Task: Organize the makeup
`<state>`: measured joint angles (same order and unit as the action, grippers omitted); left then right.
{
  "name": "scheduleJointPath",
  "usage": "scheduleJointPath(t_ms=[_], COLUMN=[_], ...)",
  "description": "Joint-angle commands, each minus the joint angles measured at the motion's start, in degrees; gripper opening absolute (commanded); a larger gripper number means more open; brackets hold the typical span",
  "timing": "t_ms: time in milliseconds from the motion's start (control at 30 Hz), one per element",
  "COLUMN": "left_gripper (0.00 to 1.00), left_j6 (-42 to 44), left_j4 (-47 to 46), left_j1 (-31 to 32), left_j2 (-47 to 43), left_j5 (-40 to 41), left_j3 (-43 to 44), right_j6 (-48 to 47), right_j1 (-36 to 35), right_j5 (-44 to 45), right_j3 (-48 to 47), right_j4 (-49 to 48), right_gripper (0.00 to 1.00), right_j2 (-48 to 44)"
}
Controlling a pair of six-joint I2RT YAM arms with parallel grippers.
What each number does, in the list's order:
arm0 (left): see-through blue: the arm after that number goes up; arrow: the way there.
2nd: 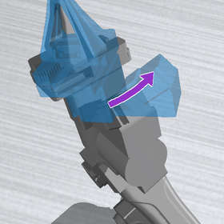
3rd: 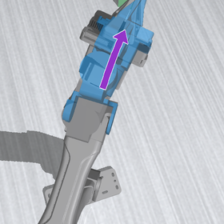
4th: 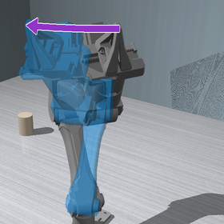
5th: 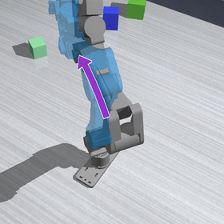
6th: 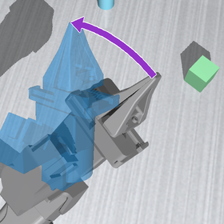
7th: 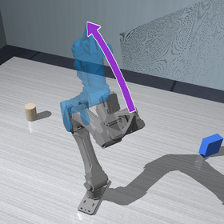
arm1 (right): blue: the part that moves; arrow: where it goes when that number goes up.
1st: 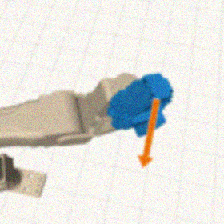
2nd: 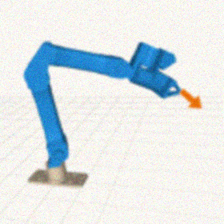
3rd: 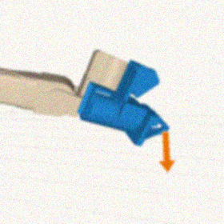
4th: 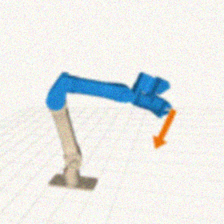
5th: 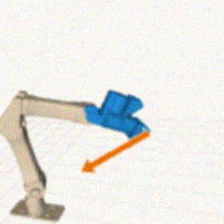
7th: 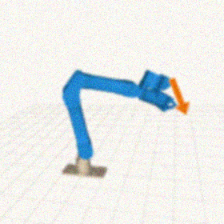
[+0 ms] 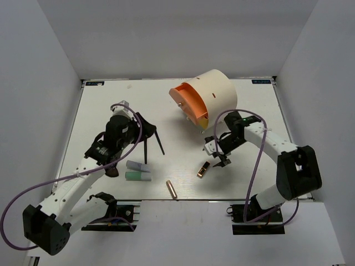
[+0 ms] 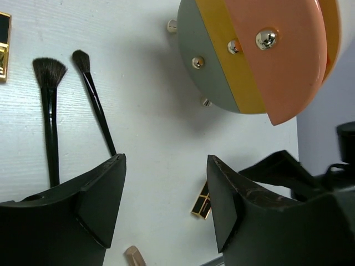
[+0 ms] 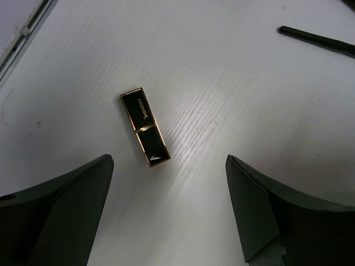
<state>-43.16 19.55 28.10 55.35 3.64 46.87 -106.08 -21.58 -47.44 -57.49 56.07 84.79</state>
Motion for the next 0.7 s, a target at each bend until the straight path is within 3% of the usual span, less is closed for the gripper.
scheduleJointPath(t_ms=[0,567,667], left_gripper=[0.70,0.71,0.71], left_j6=[-2.19,-3.07,-2.55], left_j4=[1.54,7.52,8.30], left_j1=[-0.15,-0.15,-0.15], left_j2=[-3.75,-7.19,-6.14], left_j5=[-0.21,0.32,-2.22], left_j3=[-1.87,-2.93,-2.49], right_j6=[-0.62,6.77,7.64], right_j1=[-3.72,-12.78,-13.31], right_j5=[3.75,12.63,13.25], right_j3=[0.37,3.00,4.41], right_j4=[-4.39,-12.21,-13.18], right_gripper=[0.87,0.71,0.60], right_j2=[3.27,11.97,11.89])
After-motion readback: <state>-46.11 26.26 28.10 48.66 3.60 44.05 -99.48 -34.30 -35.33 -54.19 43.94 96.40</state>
